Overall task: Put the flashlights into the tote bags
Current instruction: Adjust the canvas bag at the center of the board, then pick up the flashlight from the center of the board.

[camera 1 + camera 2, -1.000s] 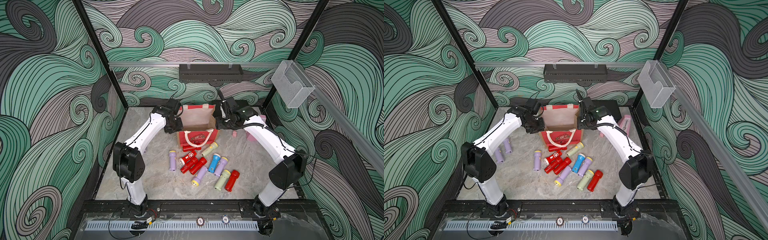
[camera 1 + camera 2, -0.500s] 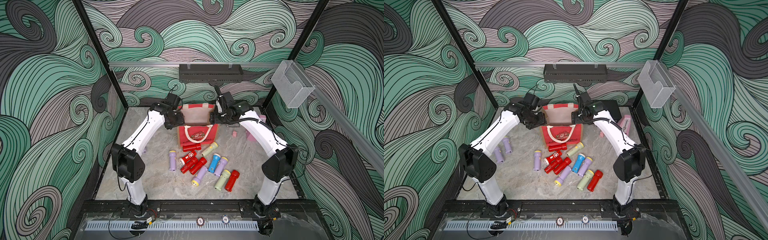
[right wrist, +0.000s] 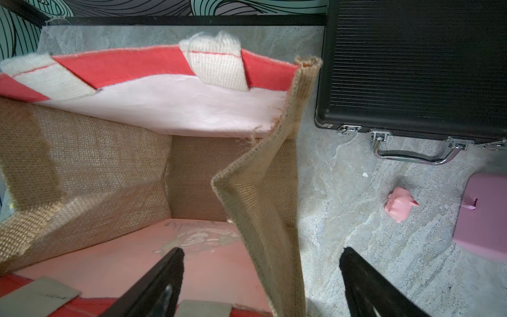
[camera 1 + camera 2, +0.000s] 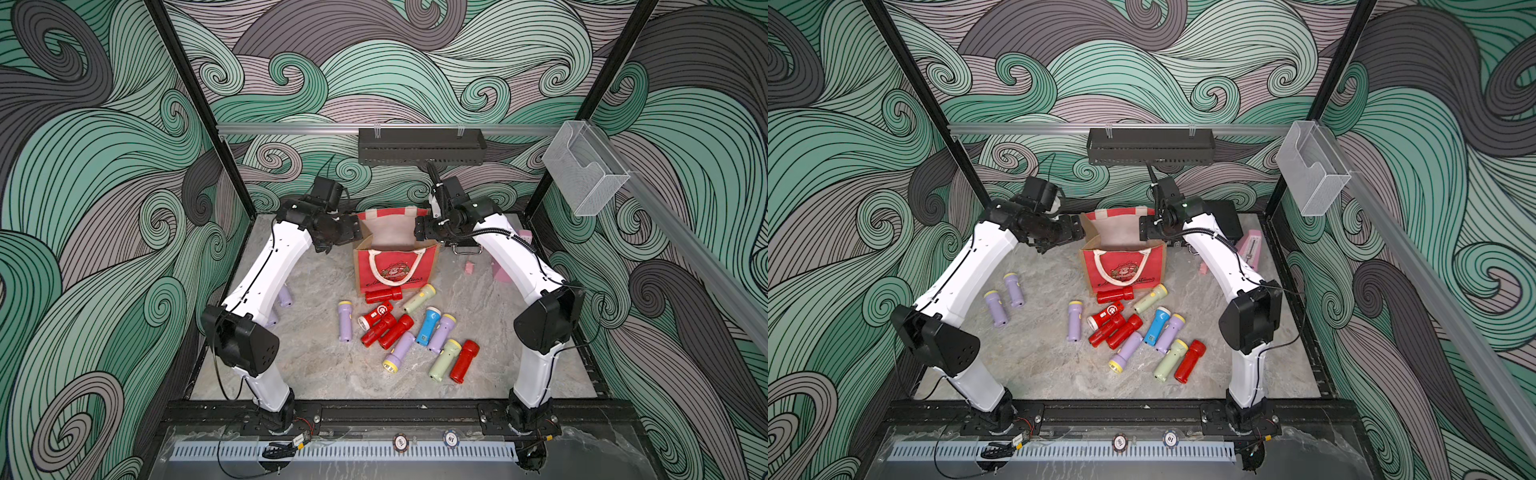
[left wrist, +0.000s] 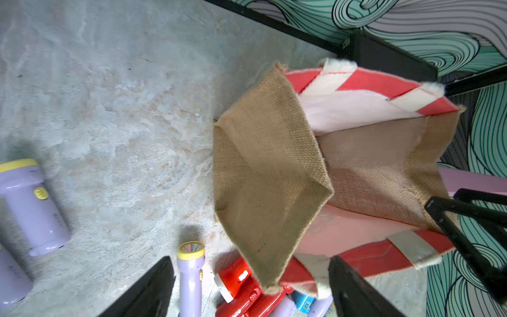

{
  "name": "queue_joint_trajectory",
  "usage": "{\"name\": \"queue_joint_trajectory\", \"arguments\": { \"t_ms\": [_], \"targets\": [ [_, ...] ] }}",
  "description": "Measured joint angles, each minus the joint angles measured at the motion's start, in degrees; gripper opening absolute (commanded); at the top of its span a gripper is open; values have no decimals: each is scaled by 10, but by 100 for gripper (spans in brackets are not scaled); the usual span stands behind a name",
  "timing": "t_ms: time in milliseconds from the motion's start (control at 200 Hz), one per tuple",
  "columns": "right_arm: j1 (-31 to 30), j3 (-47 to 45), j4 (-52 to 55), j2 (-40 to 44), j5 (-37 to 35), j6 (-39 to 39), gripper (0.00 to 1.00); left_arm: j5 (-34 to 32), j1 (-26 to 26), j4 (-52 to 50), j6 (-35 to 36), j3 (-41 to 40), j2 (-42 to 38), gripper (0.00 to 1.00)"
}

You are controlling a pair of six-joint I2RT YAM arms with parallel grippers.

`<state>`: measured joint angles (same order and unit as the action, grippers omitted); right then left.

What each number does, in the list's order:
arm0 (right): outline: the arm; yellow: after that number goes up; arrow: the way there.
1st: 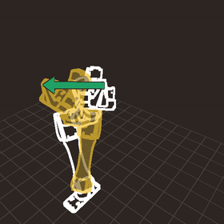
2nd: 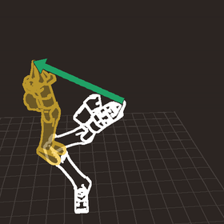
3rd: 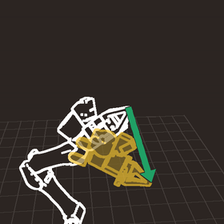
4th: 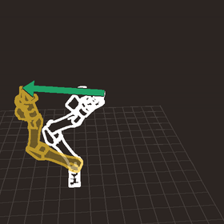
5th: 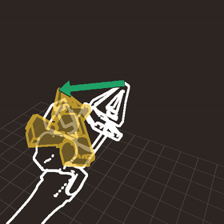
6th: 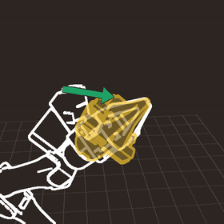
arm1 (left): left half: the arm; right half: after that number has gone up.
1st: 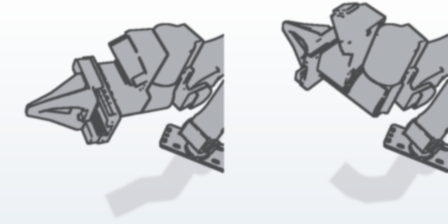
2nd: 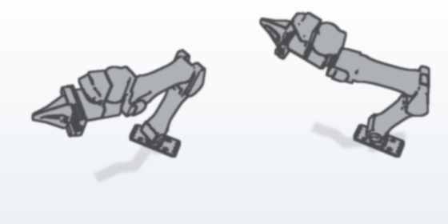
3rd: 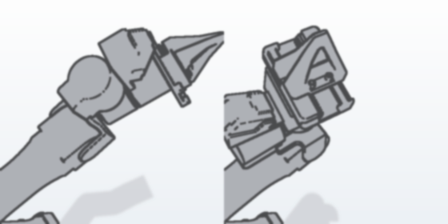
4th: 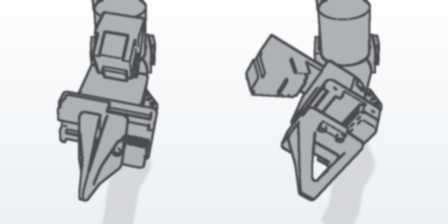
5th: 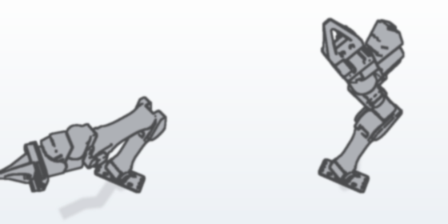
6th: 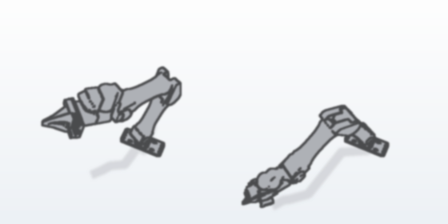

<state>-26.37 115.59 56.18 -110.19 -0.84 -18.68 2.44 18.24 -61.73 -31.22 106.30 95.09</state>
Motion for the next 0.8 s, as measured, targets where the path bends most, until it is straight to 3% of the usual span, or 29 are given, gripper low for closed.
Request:
{"name": "queue_joint_trajectory", "arguments": {
  "t_ms": [360, 800],
  "targets": [
    [0, 0, 1, 14, 14, 3, 100, 20, -103, -6, 8, -123, -77, 90],
    [0, -21, 6, 123, 31, 2, 99, 3, -266, 20, -4, -294, -94, 85]
  ]
}}
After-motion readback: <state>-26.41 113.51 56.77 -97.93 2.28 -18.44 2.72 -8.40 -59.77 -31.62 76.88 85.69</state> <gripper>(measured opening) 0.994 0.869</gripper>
